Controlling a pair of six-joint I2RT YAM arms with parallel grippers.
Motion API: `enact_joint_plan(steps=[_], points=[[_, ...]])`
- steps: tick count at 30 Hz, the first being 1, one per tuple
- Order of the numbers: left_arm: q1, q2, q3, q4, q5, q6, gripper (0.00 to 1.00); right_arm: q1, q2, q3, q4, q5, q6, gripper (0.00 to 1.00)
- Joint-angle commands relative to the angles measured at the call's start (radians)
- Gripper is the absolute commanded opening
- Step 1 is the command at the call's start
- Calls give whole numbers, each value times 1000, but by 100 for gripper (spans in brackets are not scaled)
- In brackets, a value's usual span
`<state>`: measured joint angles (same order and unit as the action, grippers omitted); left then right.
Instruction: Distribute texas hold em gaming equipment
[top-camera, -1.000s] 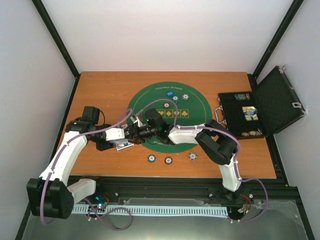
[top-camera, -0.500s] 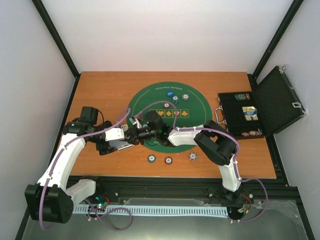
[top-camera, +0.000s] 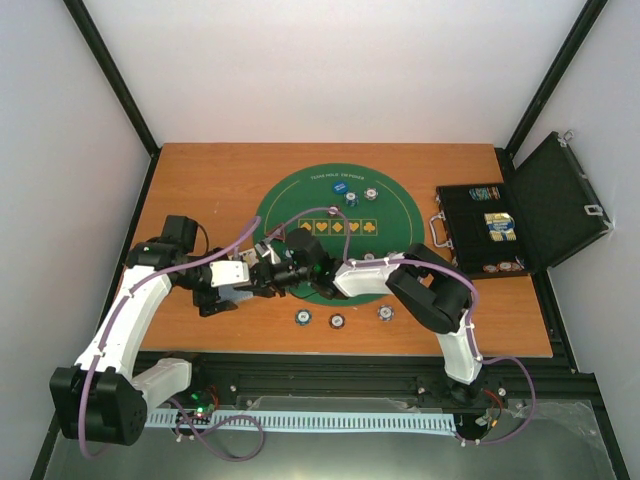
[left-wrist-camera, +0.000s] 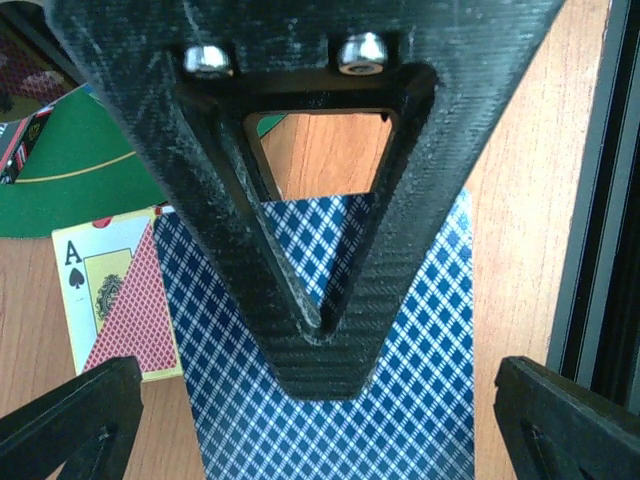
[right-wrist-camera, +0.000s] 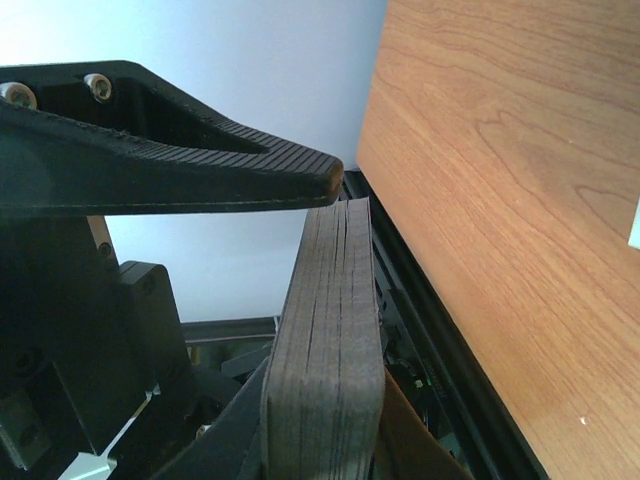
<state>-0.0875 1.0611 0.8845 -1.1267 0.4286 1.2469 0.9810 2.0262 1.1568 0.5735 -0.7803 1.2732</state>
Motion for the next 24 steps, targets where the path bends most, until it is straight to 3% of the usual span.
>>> enact_joint_plan(steps=[1, 16, 24], points=[[-8, 11, 24, -41, 36, 43, 98, 13, -31, 20, 52, -21, 3, 5], [-8, 14, 30, -58, 33, 56, 82, 13, -24, 9, 47, -22, -10, 4], [-8, 3, 31, -39, 34, 54, 72, 13, -7, 4, -56, 1, -71, 3]])
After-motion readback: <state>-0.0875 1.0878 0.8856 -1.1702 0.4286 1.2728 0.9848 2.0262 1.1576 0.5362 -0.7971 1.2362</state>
